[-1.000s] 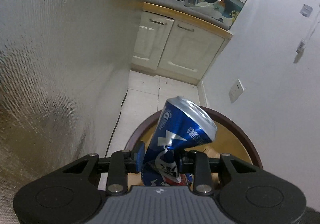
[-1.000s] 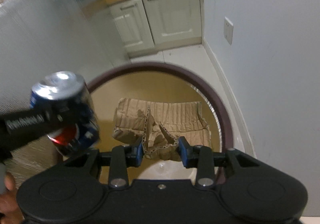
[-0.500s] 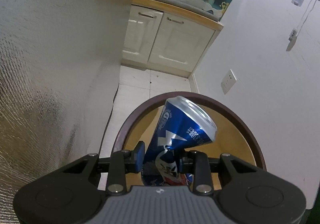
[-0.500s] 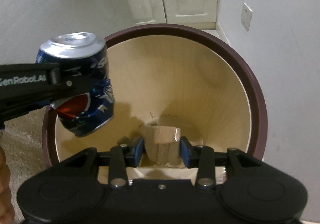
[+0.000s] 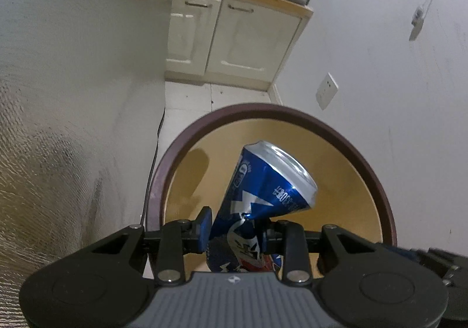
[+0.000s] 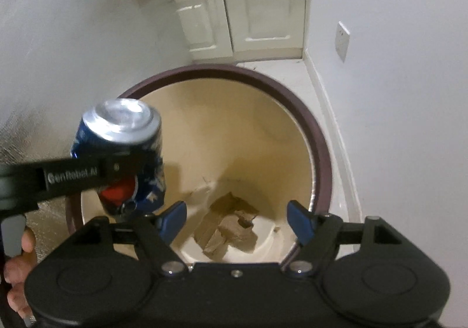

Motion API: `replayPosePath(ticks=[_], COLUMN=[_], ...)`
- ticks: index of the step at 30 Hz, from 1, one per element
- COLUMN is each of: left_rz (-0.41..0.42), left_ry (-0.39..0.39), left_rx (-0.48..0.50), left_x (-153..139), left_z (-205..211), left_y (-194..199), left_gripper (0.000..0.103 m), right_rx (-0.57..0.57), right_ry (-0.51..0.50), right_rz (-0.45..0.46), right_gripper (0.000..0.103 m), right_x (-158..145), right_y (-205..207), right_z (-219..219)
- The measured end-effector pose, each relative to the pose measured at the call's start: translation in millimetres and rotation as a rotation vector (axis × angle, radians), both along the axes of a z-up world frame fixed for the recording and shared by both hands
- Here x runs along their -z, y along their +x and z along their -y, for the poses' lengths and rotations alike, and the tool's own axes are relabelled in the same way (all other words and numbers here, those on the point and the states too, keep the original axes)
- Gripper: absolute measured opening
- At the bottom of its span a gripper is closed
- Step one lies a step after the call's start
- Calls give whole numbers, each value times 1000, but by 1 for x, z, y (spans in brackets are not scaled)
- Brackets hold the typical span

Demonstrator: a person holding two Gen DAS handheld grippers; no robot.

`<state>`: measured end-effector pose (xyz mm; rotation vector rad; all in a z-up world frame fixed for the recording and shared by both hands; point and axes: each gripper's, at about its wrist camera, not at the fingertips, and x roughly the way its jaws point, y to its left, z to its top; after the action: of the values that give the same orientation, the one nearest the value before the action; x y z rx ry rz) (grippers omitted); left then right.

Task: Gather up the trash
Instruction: 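Open the right gripper dropping cardboard while the left gripper releases the can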

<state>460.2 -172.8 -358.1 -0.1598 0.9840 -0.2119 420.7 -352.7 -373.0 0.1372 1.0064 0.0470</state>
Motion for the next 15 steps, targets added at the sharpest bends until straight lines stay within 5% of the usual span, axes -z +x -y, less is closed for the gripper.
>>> replayPosePath(ticks=[8, 12, 15], left_rz=[-13, 4, 12], left_ry=[14, 28, 38], left_rx=[31, 17, 13], left_x=[4, 1, -3], left_z=[6, 6, 5], left_y=[1, -1, -3], left_gripper=[37, 56, 57], right_rx=[47, 84, 88], right_ry=[66, 83, 87], right_rz=[64, 83, 89], right_gripper=[76, 76, 76], right_x=[-16, -20, -21], right_y=[-6, -7, -9], right_z=[14, 22, 22])
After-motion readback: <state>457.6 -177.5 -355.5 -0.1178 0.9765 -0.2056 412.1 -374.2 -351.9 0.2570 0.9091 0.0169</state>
